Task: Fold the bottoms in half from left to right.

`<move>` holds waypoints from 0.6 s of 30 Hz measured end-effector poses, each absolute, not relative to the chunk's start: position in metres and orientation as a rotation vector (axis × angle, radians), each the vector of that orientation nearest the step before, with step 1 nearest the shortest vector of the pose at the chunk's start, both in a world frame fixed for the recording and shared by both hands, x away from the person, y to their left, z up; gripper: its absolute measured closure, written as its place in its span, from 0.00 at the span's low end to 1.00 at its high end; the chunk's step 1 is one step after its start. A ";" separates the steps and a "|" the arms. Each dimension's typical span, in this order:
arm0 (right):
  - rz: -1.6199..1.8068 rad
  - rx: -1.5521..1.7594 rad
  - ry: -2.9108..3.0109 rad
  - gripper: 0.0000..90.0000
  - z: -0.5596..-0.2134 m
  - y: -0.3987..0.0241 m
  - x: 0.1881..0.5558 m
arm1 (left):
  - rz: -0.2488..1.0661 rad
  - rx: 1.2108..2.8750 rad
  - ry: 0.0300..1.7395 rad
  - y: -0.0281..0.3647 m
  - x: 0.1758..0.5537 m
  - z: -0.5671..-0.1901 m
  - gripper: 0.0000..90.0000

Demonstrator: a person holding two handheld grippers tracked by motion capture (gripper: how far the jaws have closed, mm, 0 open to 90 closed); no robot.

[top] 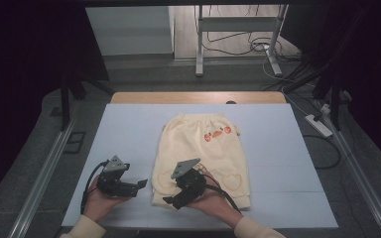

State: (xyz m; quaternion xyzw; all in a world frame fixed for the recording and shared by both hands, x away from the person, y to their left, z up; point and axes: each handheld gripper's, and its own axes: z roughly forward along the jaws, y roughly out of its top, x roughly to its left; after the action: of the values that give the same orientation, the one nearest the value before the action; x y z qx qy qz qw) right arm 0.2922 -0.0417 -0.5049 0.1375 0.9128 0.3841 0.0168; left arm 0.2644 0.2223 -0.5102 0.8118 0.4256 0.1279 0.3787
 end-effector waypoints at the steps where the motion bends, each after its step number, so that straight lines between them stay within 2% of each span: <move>1: 1.200 0.399 2.832 0.21 -0.505 -0.039 0.289 | 0.325 2.077 1.087 0.222 0.265 -0.510 0.08; 18: 1.134 0.303 2.883 0.24 -0.517 -0.015 0.277 | 0.323 2.086 1.088 0.222 0.265 -0.511 0.08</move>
State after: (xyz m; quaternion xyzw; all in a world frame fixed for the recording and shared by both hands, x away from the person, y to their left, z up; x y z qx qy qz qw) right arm 0.2773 -0.0147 -0.5171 0.0974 0.9260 0.3644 0.0143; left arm 0.2650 0.2221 -0.5115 0.8147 0.4250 0.1261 0.3738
